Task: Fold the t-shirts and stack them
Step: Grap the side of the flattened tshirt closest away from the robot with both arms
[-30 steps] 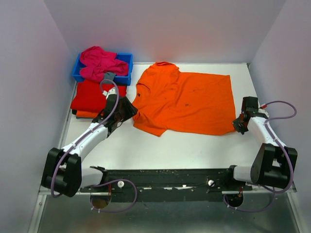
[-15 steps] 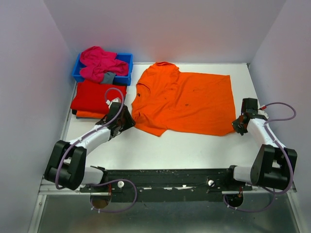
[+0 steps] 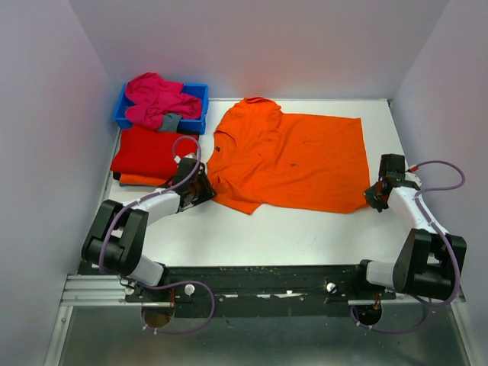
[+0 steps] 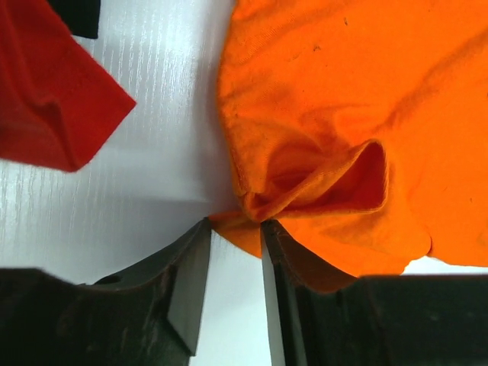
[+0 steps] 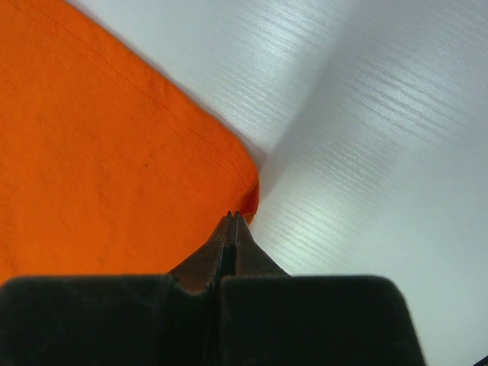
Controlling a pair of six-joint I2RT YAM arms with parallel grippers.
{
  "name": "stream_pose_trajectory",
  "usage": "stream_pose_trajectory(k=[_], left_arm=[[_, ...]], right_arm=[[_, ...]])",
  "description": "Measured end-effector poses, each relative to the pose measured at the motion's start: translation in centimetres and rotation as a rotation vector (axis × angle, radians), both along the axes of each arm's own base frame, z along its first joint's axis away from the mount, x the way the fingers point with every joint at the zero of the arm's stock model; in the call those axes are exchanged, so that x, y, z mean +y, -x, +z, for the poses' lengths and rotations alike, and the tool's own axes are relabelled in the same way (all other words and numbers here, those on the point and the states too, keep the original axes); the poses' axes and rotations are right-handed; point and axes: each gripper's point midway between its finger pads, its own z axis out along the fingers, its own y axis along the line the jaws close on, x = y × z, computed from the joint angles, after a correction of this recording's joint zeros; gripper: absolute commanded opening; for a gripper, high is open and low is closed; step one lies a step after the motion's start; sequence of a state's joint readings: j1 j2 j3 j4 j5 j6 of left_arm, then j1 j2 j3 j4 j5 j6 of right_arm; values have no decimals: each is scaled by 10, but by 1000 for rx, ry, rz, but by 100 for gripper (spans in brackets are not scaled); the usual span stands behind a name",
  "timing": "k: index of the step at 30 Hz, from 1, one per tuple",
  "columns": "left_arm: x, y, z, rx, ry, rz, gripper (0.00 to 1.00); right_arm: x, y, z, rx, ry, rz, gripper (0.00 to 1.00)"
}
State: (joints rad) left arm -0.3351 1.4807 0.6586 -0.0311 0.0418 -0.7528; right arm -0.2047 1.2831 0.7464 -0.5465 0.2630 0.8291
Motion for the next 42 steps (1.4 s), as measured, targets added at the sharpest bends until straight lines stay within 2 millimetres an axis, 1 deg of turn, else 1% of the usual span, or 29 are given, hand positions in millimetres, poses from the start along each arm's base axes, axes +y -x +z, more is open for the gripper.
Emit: stream_pose_trajectory(k=[1,6,8,11,13,15,18,22,24,26,28,31,35,42], left_arm=[[-1,-1,-1,1,2,-3,38],[-3,-1,-4,10,9,-8,10],[-4,-1,-5,12,10,-13,4],[-5,-2,-4,9,12,-18,3],[-5,-2,-4,9,11,-19,0],[-4,1,-1,8,12,-20,0],[-3,7,15,-23,22,-23,0],[-5,22,53,-118,56,-43,0],[-5,30,64,-148,68,-52,0],[-3,40,70,-162,75,-59,0],[-3,48,71,-161,81,-64,0],[-4,60,67,-137,91,-76,0],[-13,75,62,-104,116,-104,0],[-29,87,67,-98,157,-146,0]], right_arm=[[0,0,0,0,0,1,1],[1,0,0,-2,-3,2,1],[1,0,0,-3,-3,2,1],[1,-1,1,-7,-2,2,1],[1,-1,3,-11,-3,3,1],[1,-1,5,-18,-2,4,1],[2,1,9,-37,2,4,1],[3,9,12,-53,8,7,1],[3,12,11,-54,10,12,1],[4,14,10,-49,10,14,1],[4,18,7,-38,10,17,1],[5,21,5,-29,9,19,1],[5,25,10,-34,13,18,1],[-1,35,20,-41,54,-7,1]])
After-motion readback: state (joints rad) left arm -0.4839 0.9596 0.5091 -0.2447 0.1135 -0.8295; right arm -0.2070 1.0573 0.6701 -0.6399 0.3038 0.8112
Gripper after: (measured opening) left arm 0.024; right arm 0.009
